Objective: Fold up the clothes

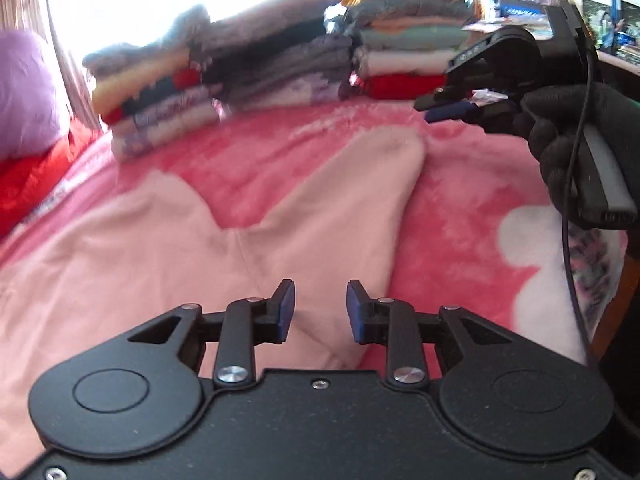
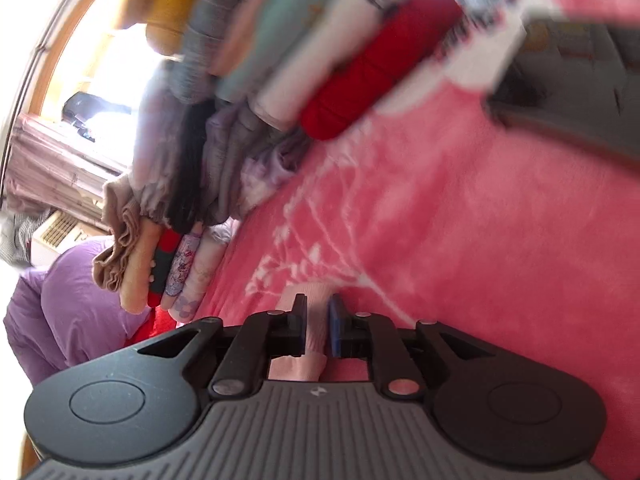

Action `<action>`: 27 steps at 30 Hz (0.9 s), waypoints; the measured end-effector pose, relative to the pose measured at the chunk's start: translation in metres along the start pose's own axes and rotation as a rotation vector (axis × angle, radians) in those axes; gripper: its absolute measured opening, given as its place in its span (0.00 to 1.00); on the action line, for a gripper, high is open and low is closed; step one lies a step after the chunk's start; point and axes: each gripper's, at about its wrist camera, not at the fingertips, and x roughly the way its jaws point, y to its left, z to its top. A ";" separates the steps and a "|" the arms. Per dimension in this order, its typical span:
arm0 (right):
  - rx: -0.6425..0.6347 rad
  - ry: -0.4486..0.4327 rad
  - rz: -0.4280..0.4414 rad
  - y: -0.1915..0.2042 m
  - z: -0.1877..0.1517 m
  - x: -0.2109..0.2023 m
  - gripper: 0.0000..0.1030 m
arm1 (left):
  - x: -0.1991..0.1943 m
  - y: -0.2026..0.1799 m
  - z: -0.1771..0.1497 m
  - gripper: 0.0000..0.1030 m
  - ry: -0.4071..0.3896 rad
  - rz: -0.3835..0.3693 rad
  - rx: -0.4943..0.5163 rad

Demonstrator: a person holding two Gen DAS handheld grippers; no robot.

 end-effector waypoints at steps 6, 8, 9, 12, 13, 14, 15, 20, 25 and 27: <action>-0.332 0.175 0.190 0.057 -0.036 -0.019 0.16 | 0.013 -0.003 -0.016 0.26 0.059 0.012 -0.026; -0.322 0.328 0.164 0.057 -0.061 0.001 0.15 | 0.014 -0.001 -0.015 0.33 0.061 0.015 -0.035; -0.338 0.360 0.080 0.053 -0.070 0.009 0.14 | 0.015 0.001 -0.015 0.38 0.063 0.021 -0.036; -0.337 0.305 -0.044 0.038 -0.066 0.001 0.00 | 0.016 0.008 -0.018 0.47 0.063 0.017 -0.068; -0.336 0.277 -0.074 0.034 -0.061 -0.005 0.00 | 0.016 0.010 -0.019 0.47 0.062 0.010 -0.084; -0.355 0.248 -0.107 0.033 -0.058 -0.011 0.00 | 0.016 0.012 -0.019 0.47 0.059 0.005 -0.094; -0.363 0.214 -0.115 0.033 -0.055 -0.017 0.00 | 0.015 0.011 -0.020 0.47 0.054 0.007 -0.093; -0.392 0.157 -0.007 0.049 -0.052 -0.020 0.12 | 0.010 0.008 -0.023 0.47 0.030 0.018 -0.078; -0.334 0.265 0.126 0.076 -0.056 0.037 0.18 | 0.012 0.007 -0.025 0.47 0.047 0.013 -0.065; -0.304 0.281 0.103 0.079 -0.053 0.055 0.25 | 0.012 0.008 -0.024 0.47 0.053 0.007 -0.070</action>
